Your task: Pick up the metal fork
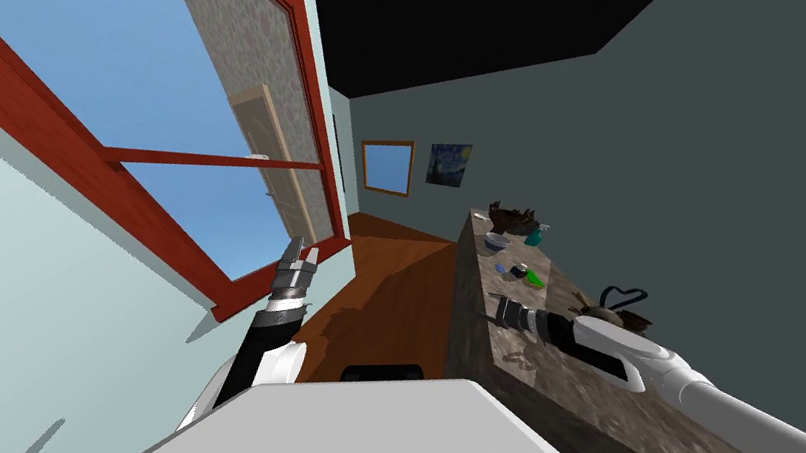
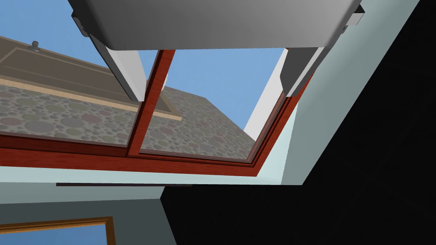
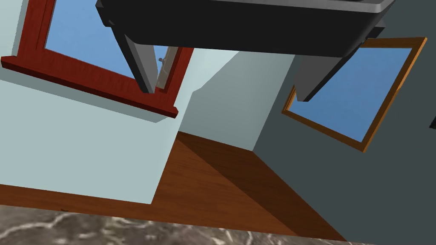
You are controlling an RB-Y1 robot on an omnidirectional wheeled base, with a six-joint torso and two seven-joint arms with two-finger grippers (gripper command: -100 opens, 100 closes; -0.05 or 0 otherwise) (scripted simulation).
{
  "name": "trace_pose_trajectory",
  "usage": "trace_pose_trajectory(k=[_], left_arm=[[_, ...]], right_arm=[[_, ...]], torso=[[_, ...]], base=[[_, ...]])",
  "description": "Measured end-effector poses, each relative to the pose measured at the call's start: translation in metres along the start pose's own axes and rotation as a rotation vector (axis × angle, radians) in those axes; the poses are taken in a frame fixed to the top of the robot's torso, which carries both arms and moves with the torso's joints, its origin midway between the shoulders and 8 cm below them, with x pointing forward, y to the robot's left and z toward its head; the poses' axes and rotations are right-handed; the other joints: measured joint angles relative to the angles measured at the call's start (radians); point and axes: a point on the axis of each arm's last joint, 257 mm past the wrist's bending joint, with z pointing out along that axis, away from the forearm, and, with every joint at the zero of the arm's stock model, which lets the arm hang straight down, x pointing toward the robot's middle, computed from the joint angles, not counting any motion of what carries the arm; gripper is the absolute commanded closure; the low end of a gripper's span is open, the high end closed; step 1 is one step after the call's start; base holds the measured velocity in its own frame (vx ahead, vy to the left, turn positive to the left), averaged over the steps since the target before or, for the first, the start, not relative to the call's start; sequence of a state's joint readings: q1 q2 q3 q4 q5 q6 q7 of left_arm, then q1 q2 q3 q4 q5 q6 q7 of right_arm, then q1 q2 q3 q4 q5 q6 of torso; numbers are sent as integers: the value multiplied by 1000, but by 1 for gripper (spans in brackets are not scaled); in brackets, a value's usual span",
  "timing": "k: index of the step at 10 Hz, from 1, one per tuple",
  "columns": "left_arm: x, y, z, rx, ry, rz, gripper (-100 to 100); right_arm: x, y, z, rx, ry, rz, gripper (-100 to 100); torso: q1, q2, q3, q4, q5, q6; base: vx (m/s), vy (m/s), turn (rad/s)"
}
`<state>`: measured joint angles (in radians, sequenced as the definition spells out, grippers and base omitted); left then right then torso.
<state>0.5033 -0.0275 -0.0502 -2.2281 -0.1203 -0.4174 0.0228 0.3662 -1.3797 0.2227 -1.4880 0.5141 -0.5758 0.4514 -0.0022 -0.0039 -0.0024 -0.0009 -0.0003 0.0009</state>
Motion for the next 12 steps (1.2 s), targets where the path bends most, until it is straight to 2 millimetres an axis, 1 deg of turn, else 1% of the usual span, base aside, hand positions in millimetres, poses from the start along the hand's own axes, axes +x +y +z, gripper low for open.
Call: trace_pose_trajectory(k=[1, 3, 4, 5, 6, 7, 8, 10, 11, 12], left_arm=[[0, 0, 0, 0, 0, 0, 0], [0, 0, 0, 0, 0, 0, 0], [0, 0, 0, 0, 0, 0, 0], [0, 0, 0, 0, 0, 0, 0], [0, 0, 0, 0, 0, 0, 0], [0, 0, 0, 0, 0, 0, 0], [0, 0, 0, 0, 0, 0, 0], [0, 0, 0, 0, 0, 0, 0], [0, 0, 0, 0, 0, 0, 0], [0, 0, 0, 0, 0, 0, 0]], right_arm=[[6, -6, -3, 4, 16, -4, -100], [43, -16, -19, -2, 123, -37, -100], [65, -23, -34, -3, 190, -55, -100], [85, -26, -48, -9, 255, -72, -100], [95, -31, -54, -7, 286, -81, -100], [107, -32, -64, -12, 327, -89, -100], [124, -33, -80, -16, 377, -98, -100], [146, -37, -94, -19, 436, -112, -100], [159, -34, -106, -27, 477, -118, -100], [173, -37, -119, -27, 518, -124, -100]], torso=[[1, 3, 2, 1, 0, 0], [-1, 1, 1, 0, 0, 0], [-3, -1, 0, 0, 0, 0], [-3, -2, -1, 0, -1, 0], [-2, 0, 0, 0, -1, 0], [-1, 2, 1, 0, 0, 0], [-2, 1, 1, 0, 0, 0], [-1, 3, 2, 1, 0, 0], [-1, 2, 1, 1, 0, 0], [-3, 2, 1, 0, -1, 0]], base=[[41, -23, 43], [97, -61, 84], [121, -75, 56], [73, -48, 24], [57, -46, 39], [81, -61, 49], [59, -44, 12], [56, -46, 32], [74, -71, 27], [61, -82, 17]])
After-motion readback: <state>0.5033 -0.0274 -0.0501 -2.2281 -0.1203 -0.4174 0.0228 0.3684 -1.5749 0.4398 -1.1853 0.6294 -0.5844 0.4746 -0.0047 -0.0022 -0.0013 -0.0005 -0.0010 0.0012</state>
